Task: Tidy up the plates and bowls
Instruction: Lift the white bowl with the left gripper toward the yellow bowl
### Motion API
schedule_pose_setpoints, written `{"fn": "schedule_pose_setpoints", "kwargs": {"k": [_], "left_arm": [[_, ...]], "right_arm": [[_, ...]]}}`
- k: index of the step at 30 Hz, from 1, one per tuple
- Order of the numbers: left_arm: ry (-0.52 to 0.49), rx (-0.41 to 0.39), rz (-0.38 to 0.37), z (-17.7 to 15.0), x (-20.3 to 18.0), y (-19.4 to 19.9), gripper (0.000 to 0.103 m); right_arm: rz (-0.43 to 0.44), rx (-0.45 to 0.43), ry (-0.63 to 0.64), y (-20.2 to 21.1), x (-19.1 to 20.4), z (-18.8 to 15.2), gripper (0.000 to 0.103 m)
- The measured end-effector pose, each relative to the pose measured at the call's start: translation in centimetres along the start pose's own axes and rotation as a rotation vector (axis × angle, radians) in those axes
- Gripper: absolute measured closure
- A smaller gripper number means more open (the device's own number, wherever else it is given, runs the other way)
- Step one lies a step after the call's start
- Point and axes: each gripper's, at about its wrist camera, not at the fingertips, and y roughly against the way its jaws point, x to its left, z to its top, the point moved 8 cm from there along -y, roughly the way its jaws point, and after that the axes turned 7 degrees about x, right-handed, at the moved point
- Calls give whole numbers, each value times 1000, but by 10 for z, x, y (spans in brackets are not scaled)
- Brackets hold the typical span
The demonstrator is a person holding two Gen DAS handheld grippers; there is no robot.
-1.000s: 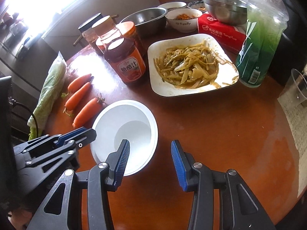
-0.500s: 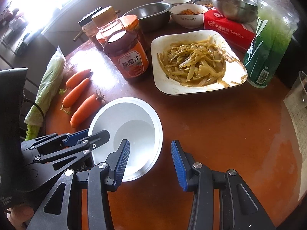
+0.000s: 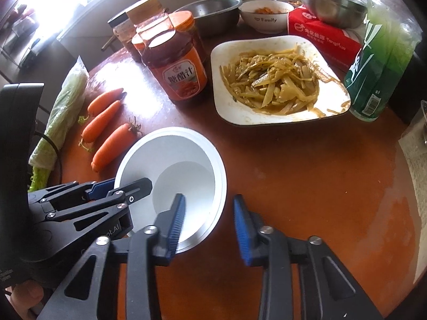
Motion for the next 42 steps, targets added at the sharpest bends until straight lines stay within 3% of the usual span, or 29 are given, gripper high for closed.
{"fn": "schedule_pose_setpoints", "kwargs": {"k": [6, 12, 20, 42], "left_arm": [[15, 5, -35, 1, 2, -4, 79], [1, 6, -22, -2, -1, -6, 79], [4, 11, -28, -2, -3, -7, 86], [5, -28, -55, -12, -3, 20, 87]], "right_arm": [[10, 14, -3, -6, 1, -1, 81], [11, 11, -9, -6, -2, 0, 85], [19, 7, -11, -5, -2, 0, 86], [27, -24, -6, 9, 0, -1, 87]]}}
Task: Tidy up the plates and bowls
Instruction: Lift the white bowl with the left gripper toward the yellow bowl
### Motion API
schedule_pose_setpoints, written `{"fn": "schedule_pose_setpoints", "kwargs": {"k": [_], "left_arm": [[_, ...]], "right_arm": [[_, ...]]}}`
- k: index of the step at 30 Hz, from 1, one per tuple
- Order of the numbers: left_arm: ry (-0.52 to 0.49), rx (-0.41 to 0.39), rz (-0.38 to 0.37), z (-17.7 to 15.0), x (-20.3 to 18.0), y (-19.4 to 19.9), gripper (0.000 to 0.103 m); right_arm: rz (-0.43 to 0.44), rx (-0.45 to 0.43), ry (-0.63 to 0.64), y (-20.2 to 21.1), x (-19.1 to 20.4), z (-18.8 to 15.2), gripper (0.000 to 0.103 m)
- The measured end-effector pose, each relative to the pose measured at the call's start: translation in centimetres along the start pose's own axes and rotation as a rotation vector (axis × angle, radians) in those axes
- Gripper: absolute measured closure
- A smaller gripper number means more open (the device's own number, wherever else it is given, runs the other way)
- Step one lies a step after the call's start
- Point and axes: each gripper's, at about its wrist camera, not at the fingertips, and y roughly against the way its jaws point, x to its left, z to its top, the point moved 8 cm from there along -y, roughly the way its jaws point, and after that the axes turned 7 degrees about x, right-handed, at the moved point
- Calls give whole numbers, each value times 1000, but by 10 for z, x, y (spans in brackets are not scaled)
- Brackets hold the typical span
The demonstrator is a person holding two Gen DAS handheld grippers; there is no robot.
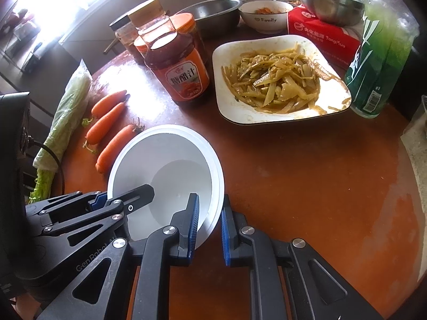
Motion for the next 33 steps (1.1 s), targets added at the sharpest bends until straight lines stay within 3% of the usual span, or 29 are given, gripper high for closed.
{"fn": "schedule_pose_setpoints", "kwargs": {"k": [20, 33], "left_arm": [[-38, -157, 35, -71, -24, 114, 87], [-55, -161, 32, -147, -31, 139, 86]], "right_arm": [[-4, -151, 91, 102, 40, -55, 87], [1, -205, 149, 142, 59, -130, 87]]}}
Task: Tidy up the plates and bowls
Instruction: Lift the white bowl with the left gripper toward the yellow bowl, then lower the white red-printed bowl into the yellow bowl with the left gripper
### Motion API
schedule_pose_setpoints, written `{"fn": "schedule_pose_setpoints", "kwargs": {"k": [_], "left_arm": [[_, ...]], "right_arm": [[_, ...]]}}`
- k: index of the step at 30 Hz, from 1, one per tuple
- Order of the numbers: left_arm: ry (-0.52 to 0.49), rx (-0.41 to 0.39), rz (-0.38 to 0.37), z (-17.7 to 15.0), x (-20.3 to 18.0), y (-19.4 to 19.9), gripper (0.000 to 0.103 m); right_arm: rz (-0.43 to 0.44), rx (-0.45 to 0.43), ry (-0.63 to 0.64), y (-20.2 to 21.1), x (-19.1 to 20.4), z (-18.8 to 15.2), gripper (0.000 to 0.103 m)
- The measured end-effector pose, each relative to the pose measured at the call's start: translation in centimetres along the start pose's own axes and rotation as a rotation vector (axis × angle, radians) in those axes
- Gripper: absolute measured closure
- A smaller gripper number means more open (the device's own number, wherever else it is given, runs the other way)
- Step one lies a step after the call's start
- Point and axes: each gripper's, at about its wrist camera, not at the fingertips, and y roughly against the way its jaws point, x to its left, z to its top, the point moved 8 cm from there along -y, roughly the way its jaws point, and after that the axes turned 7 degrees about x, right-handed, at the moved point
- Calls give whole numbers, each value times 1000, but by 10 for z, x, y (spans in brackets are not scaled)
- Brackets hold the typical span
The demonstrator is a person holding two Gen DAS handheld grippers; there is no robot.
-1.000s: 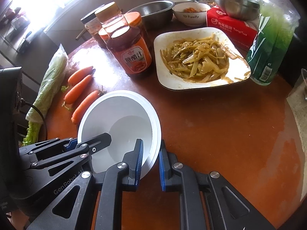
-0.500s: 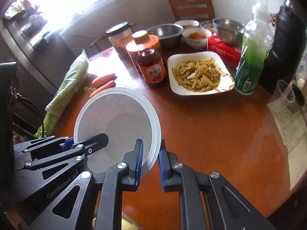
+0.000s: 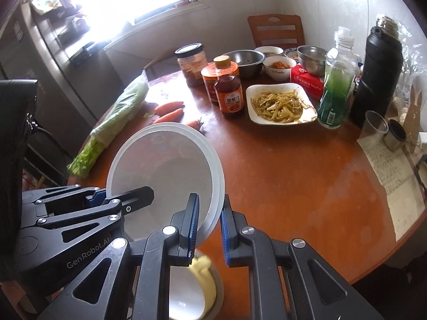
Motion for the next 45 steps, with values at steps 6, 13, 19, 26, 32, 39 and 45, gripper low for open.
{"fn": "schedule_pose_setpoints", "kwargs": {"k": [6, 13, 19, 26, 32, 39, 45], "left_arm": [[-7, -14, -2, -39, -1, 7, 86], [12, 21, -1, -78, 10, -9, 86], [27, 47, -2, -99, 16, -26, 86], [42, 81, -3, -121, 19, -36, 85], [11, 90, -16, -128, 11, -41, 80], [25, 98, -49, -127, 13, -58, 79], [33, 80, -60, -126, 15, -59, 79]], "right_arm": [[-4, -12, 27, 12, 12, -37, 87], [2, 32, 52, 0, 25, -74, 87], [0, 80, 49, -19, 26, -94, 87], [-7, 126, 58, -34, 27, -112, 87], [-35, 130, 71, -37, 26, -121, 86], [-28, 138, 65, -38, 22, -125, 86], [-22, 138, 63, -42, 24, -124, 86]]}}
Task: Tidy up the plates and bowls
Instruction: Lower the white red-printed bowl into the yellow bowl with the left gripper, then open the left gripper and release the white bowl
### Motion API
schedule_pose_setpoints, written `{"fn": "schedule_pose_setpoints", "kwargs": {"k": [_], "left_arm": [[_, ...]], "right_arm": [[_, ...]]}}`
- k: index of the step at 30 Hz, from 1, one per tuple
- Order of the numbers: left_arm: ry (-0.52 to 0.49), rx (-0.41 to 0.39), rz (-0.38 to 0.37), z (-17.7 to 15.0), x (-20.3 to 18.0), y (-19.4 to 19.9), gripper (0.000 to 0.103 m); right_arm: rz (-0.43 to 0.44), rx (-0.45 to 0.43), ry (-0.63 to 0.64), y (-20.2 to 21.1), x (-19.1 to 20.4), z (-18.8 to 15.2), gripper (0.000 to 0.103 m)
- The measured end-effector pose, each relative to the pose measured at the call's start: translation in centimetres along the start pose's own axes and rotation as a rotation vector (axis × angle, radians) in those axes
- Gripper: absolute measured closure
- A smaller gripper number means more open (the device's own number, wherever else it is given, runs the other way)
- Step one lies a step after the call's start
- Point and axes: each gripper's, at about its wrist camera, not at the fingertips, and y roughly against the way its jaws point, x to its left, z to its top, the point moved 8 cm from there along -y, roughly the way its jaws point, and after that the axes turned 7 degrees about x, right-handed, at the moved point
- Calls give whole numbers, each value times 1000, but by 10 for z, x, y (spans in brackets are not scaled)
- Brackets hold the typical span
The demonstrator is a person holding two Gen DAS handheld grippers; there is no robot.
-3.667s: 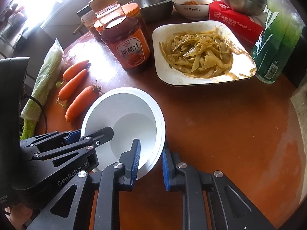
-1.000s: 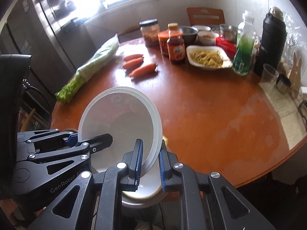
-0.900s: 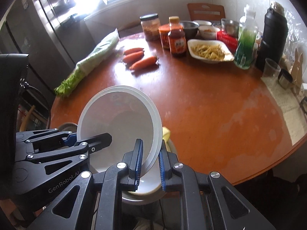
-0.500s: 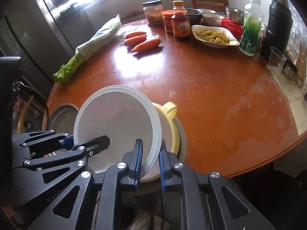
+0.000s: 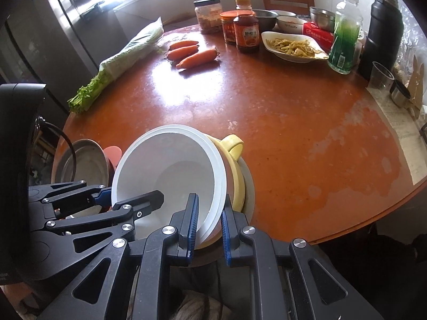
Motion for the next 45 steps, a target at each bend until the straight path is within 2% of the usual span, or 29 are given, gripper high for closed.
{"fn": "schedule_pose_setpoints", "kwargs": {"k": [7, 14, 17, 20, 23, 27, 34, 39, 45], "left_arm": [[12, 17, 4, 0, 3, -10, 79], [4, -17, 5, 3, 3, -10, 76], [-6, -49, 18, 5, 5, -6, 72], [-22, -115, 44, 10, 6, 6, 68], [-14, -147, 87, 14, 12, 16, 56], [10, -154, 53, 15, 17, 20, 56], [10, -190, 20, 15, 15, 30, 56], [1, -229, -3, 13, 12, 43, 56], [-7, -258, -9, 3, 7, 65, 56]], "right_arm": [[-10, 18, 6, -9, 0, 1, 86], [-18, 23, 2, -11, 1, 2, 83], [-17, 27, -5, -12, 1, 2, 83], [-25, 27, -2, -11, 1, 3, 82], [-37, 19, 1, -10, 1, 5, 80], [-45, 1, 6, -5, 3, 7, 75], [-71, -33, 8, 6, 4, 14, 74], [-44, -71, -19, 19, 0, 22, 65], [-27, -113, -38, 41, -6, 24, 64]]}}
